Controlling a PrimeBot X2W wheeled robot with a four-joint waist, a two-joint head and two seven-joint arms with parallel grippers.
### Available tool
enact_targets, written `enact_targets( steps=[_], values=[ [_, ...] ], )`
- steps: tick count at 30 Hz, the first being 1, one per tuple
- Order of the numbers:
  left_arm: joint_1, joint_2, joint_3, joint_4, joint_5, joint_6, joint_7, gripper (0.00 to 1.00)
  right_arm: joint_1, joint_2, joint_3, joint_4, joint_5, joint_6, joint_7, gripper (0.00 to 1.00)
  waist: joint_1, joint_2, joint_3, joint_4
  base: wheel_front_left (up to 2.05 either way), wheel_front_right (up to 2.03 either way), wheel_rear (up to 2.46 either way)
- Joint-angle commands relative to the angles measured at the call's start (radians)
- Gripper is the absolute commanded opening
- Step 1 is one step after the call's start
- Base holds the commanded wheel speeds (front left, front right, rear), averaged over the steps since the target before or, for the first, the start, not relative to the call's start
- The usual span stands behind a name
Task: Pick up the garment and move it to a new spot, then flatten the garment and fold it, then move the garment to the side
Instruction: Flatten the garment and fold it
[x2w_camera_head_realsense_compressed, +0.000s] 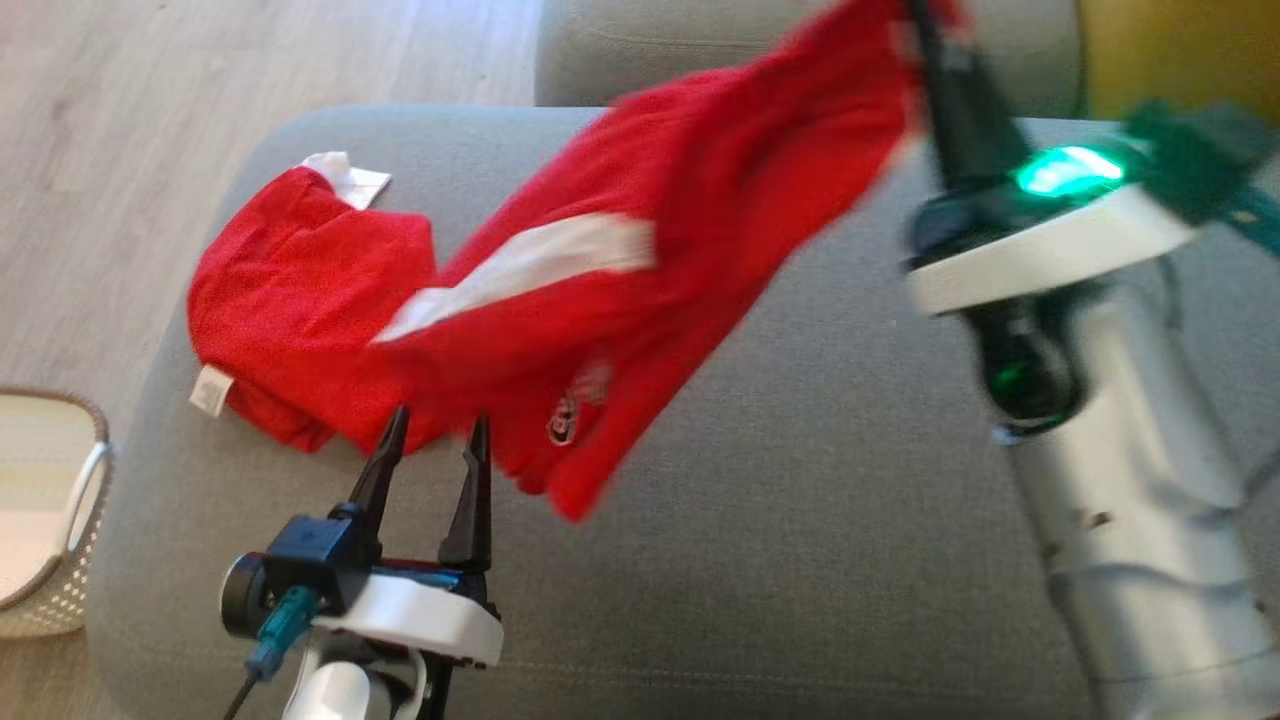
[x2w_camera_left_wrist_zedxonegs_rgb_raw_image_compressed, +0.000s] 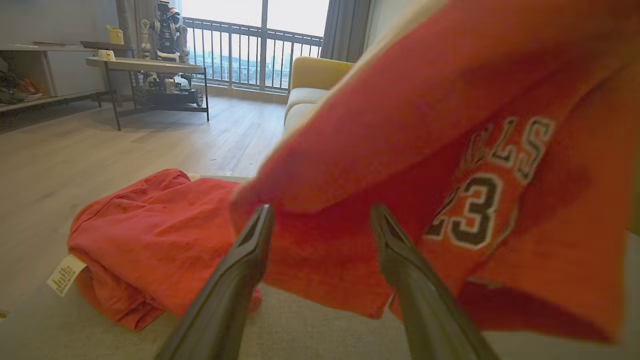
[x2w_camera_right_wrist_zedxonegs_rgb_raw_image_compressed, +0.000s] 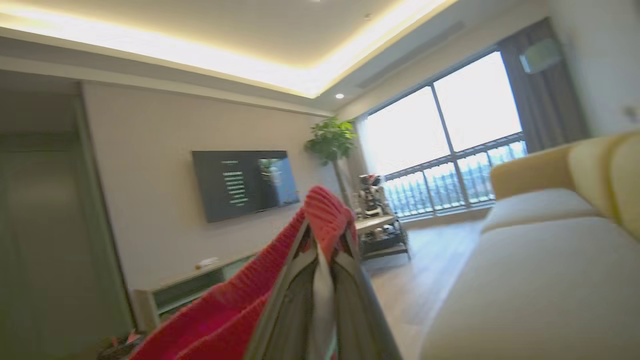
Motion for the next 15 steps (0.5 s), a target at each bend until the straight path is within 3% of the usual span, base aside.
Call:
enact_targets(
  steps=[1, 3, 11, 12, 13, 14, 15],
  values=[
    [-0.034, 0.002, 0.029, -0.032, -0.003, 0.001, -0.005, 1.0, -0.003, 0.013, -0.03, 0.007, 0.019, 0.0, 0.019, 0.0, 0.0001, 0.0, 0.006, -0.009, 0.0, 0.0, 0.0],
    [-0.037, 0.002, 0.026, -0.034, -0.004, 0.002, -0.005, 1.0, 0.019, 0.013, -0.135, 0.097, 0.025, 0.0, 0.053, 0.0, 0.0001, 0.0, 0.02, -0.02, 0.0, 0.0, 0.0],
    [-0.077, 0.002, 0.018, -0.023, 0.011, -0.005, -0.005, 1.0, 0.068, -0.012, -0.577, 0.429, -0.344, 0.0, 0.125, 0.0, 0.0001, 0.0, 0.096, -0.055, 0.0, 0.0, 0.0],
    [-0.082, 0.002, 0.018, -0.019, 0.014, -0.007, -0.005, 1.0, 0.066, -0.021, -0.614, 0.451, -0.401, 0.0, 0.123, 0.16, 0.0001, 0.0, 0.102, -0.059, 0.0, 0.0, 0.0],
    [-0.086, 0.002, 0.019, -0.016, 0.016, -0.009, -0.005, 1.0, 0.059, -0.022, -0.653, 0.464, -0.448, 0.0, 0.116, 0.76, 0.0001, 0.0, 0.107, -0.064, 0.0, 0.0, 0.0],
    [-0.09, 0.002, 0.019, -0.013, 0.018, -0.01, -0.005, 1.0, 0.049, -0.021, -0.7, 0.475, -0.483, 0.0, 0.111, 1.0, 0.0001, 0.0, 0.112, -0.068, 0.0, 0.0, 0.0],
    [-0.095, 0.002, 0.019, -0.011, 0.019, -0.012, -0.005, 1.0, 0.036, -0.017, -0.741, 0.483, -0.517, 0.0, 0.108, 1.0, 0.0001, 0.0, 0.115, -0.072, 0.0, 0.0, 0.0]
  ],
)
